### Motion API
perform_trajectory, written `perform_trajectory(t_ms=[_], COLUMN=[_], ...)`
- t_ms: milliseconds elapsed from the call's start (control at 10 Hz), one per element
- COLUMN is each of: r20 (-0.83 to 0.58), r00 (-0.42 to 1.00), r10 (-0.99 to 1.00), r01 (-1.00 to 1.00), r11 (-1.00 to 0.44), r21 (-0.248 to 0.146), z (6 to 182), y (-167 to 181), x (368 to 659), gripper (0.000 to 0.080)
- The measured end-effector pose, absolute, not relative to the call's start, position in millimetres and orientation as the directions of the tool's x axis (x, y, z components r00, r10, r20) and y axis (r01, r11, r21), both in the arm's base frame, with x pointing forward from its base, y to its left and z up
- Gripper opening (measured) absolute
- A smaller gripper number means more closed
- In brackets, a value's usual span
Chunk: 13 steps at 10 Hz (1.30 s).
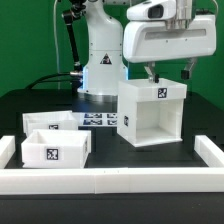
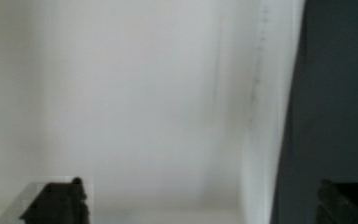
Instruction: Assemble drawer
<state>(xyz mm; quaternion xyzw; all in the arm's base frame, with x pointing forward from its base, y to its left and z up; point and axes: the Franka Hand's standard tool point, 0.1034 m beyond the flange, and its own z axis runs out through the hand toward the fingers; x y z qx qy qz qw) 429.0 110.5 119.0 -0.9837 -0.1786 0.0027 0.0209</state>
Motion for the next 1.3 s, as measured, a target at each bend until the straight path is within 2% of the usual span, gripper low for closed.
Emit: perform_trajectory(t_ms=[200,400,600,700,800,900,1000,1300], r20=[0.003,-0.004,-0.004,-0.004,-0.004,-0.004,-0.003,-0.003], r00=[0.937,0.938,0.938,0.937,0.937,0.937,0.937,0.937], r10=[0.349,0.348,0.347,0.348,0.348,0.348,0.348,0.348], r01=[0.349,0.347,0.347,0.347,0.347,0.347,0.348,0.348], r11=[-0.936,-0.937,-0.937,-0.936,-0.936,-0.936,-0.936,-0.936], r21=[-0.046,-0.049,-0.049,-0.049,-0.049,-0.049,-0.049,-0.049], z=[105.7,102.6,102.4,102.4,102.4,102.4,102.6,102.7], y=[117.0,116.4,116.1,116.2,116.2,116.2,116.2,116.2], x=[419.2,417.7,417.6,417.6,417.6,417.6,418.0,418.0], gripper=[0.0649,0.0649,0.0406,0.0238,0.0238,0.0073,0.0036,0.0036])
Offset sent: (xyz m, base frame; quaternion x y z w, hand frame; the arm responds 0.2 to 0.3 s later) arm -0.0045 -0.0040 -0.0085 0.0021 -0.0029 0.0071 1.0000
